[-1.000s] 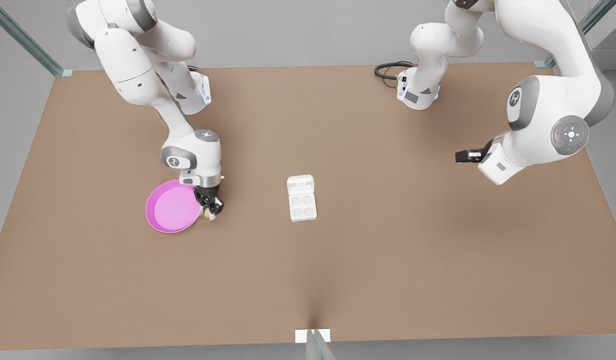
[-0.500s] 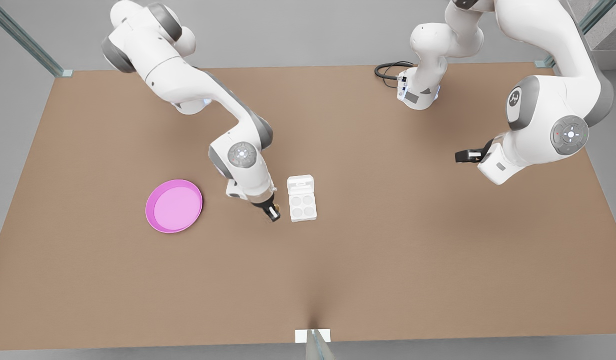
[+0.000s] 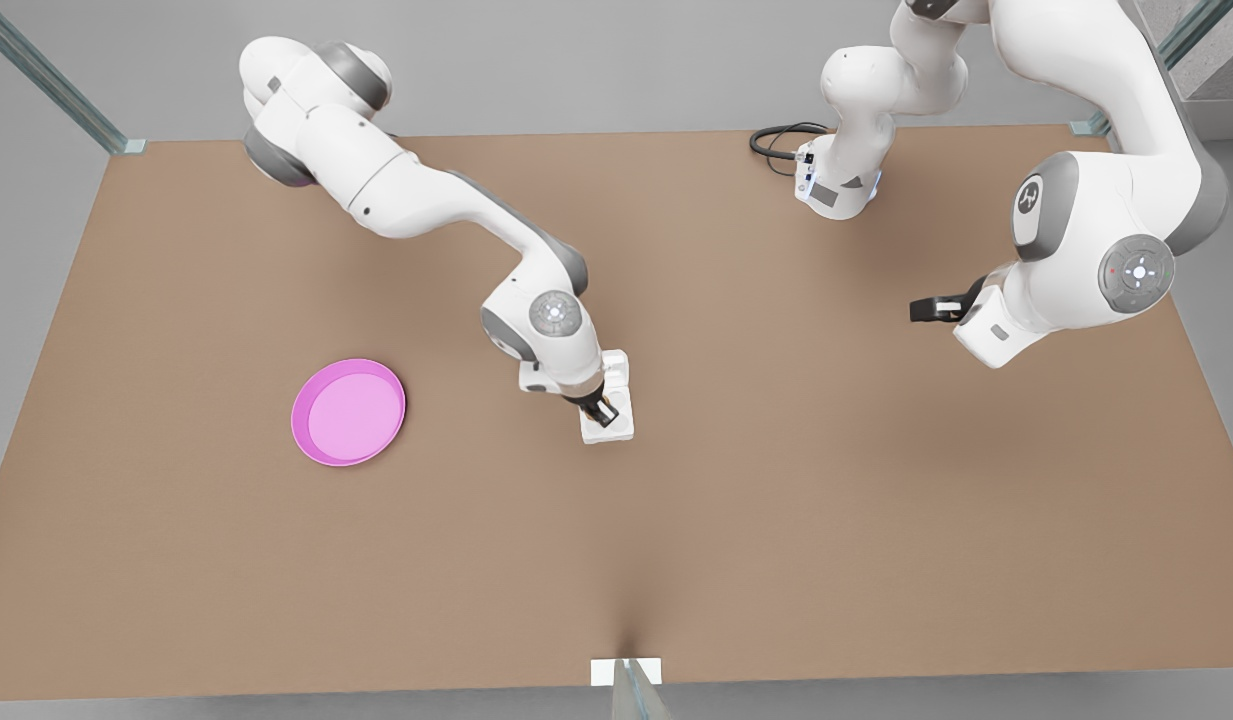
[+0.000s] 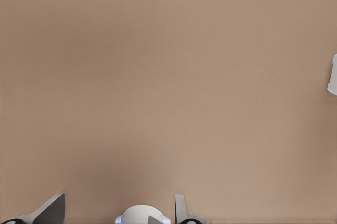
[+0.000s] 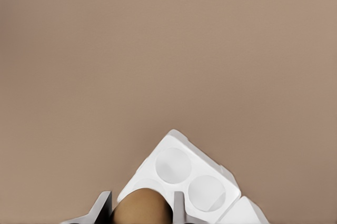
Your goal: Pack egg into the box and close the box lid
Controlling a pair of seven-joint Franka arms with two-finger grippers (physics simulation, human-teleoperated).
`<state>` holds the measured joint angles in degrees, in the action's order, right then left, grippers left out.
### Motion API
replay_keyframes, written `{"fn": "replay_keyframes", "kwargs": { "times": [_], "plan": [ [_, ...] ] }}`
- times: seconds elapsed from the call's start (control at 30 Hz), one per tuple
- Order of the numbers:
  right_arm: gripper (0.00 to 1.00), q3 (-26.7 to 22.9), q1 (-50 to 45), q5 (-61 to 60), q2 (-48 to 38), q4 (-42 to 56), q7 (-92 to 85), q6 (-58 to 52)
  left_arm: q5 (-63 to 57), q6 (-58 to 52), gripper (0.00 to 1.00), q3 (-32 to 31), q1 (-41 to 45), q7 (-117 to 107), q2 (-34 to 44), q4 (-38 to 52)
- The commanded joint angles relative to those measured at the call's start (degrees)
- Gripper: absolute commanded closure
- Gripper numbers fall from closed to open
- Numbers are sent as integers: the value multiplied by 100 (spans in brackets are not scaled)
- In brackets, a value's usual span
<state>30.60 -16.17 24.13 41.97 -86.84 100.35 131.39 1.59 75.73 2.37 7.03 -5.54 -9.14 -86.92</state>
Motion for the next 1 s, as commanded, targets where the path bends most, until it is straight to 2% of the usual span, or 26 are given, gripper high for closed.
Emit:
{"fn": "replay_keyframes", "kwargs": {
  "times": [0.0,0.2,0.37,0.4,0.43,0.5,0.67,0.7,0.77,0.83,0.87,0.9,0.93,0.97],
  "plan": [
    [52,-1,0,4,13,0,-7,9,0,3,0,0,0,0,0,0],
    [51,-1,-9,110,382,-88,19,1240,0,-6,0,0,0,0,-8,0],
    [50,8,-44,118,180,-378,-341,976,0,-50,0,0,9,0,0,0],
    [46,8,-44,118,189,-378,-341,976,0,-76,0,0,9,0,0,0],
    [14,8,-53,118,189,-378,-350,976,8,-111,0,-9,0,-9,0,0],
    [3,8,-53,118,189,-378,-420,888,0,-199,0,-88,0,-9,9,0],
    [0,8,17,118,-40,-369,-1079,299,0,-191,0,-123,9,17,-8,0],
    [0,8,53,110,-198,-378,-1272,71,0,-191,0,-360,9,0,9,0],
    [0,-45,430,83,-847,-526,-2869,-632,-9,-199,0,-553,9,1,62,70],
    [0,-510,940,-179,-1656,-958,-5479,-1308,-1,-217,0,-1036,9,-342,9,228],
    [0,-1073,1028,-857,-2069,-949,-6790,-1739,17,-217,15,-1599,9,-1018,0,229],
    [0,-1705,1116,-1683,-2527,-853,-8048,-2301,526,-208,50,-2109,9,-2019,-96,229],
    [0,-2312,1081,-2017,-2685,-396,-8821,-3171,694,-147,49,-2679,9,-3101,-412,491],
    [0,-3138,1055,-2184,-2755,316,-9524,-4191,632,72,49,-3199,368,-4270,-983,834]
  ]
}}
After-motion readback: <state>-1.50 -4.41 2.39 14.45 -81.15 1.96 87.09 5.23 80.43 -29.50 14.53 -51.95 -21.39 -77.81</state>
